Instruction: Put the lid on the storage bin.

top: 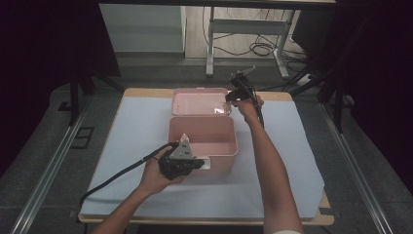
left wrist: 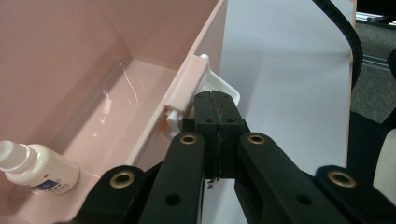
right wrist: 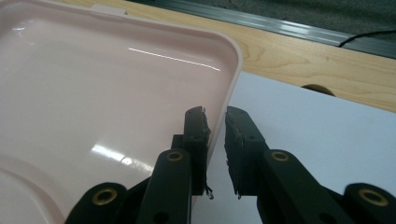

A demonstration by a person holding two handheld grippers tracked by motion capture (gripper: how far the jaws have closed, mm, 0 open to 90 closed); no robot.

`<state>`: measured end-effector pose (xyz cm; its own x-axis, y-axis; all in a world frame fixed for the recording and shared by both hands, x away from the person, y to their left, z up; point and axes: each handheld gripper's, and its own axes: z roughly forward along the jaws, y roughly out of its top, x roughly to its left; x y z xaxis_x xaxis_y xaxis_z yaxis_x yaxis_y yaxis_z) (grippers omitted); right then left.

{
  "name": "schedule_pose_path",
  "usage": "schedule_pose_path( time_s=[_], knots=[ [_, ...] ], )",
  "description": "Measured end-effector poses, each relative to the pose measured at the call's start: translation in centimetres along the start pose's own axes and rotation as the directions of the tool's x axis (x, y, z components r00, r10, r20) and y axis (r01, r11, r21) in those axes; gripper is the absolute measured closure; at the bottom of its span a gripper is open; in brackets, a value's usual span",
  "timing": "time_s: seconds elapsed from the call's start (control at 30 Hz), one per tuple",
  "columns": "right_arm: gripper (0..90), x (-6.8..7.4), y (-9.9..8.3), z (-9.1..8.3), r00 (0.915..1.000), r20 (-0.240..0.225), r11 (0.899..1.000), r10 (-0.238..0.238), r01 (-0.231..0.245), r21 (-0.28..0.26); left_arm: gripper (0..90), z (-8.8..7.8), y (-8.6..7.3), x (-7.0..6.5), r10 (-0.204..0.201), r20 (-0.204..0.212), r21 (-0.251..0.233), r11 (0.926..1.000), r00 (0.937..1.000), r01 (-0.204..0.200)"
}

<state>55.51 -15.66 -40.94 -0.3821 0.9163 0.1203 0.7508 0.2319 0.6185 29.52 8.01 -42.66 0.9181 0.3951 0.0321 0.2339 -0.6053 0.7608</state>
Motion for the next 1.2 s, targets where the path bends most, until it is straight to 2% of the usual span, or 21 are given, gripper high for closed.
schedule_pose_path(
  time_s=[0.1,0.13,0.17,0.2,0.3,0.43,0.5,0.6,0.83,1.0,1.07,1.2],
  knots=[
    [81.2,0.3,0.1,-0.5,0.9999,0.011,1.000,0.003,-0.003,-0.026,90.0,0.0,0.0,0.0,0.000,-0.002,0.000,1.0000,1.0000,0.000],
    [89.0,0.4,0.1,-0.7,0.9999,0.017,0.999,0.002,-0.001,-0.039,90.0,0.0,0.0,-0.1,0.001,-0.005,-0.001,1.0000,1.0000,-0.001],
    [90.0,0.5,0.2,-0.9,0.9996,0.023,0.998,-0.014,0.016,-0.055,90.0,0.0,0.0,0.0,0.001,-0.006,0.000,1.0000,1.0000,-0.001],
    [90.0,0.5,0.3,-1.4,0.9998,-0.001,0.997,-0.021,0.021,-0.069,90.0,0.0,0.0,0.0,-0.001,-0.005,0.000,1.0000,1.0000,0.001],
    [90.0,1.2,0.4,-2.0,0.9983,-0.002,0.996,-0.059,0.059,-0.062,90.0,0.0,0.1,0.0,-0.001,-0.004,0.002,1.0000,1.0000,0.001],
    [90.0,1.4,0.5,-2.1,0.9988,0.001,0.997,-0.049,0.049,-0.054,90.0,0.0,0.1,-0.1,0.003,-0.007,0.011,0.9999,1.0000,-0.003],
    [89.8,1.2,0.5,-1.9,0.9992,0.001,0.998,-0.039,0.039,-0.048,90.0,0.0,0.1,-0.1,0.003,-0.008,0.007,1.0000,1.0000,-0.003],
    [82.8,0.9,0.4,-1.6,0.9995,0.000,0.999,-0.032,0.032,-0.040,90.0,0.0,0.1,0.0,0.004,-0.005,0.009,0.9999,1.0000,-0.004],
    [74.6,0.5,0.7,-0.6,0.9999,0.003,1.000,-0.016,0.016,-0.023,90.0,0.0,0.0,-0.1,0.007,-0.005,0.004,1.0000,1.0000,-0.007],
    [72.3,0.4,1.0,0.4,0.9999,0.011,1.000,0.001,-0.001,-0.004,90.0,0.0,0.0,-0.1,0.009,-0.004,0.004,1.0000,1.0000,-0.009],
    [71.6,0.1,1.0,1.0,0.9994,0.021,0.999,0.026,-0.027,0.020,90.0,0.0,0.0,0.0,0.010,-0.004,0.003,0.9999,0.9999,-0.010],
    [74.0,0.0,1.1,1.6,0.9989,0.022,0.999,0.042,-0.043,0.029,90.0,0.0,0.0,0.0,0.010,-0.002,0.002,0.9999,0.9999,-0.010]
  ],
)
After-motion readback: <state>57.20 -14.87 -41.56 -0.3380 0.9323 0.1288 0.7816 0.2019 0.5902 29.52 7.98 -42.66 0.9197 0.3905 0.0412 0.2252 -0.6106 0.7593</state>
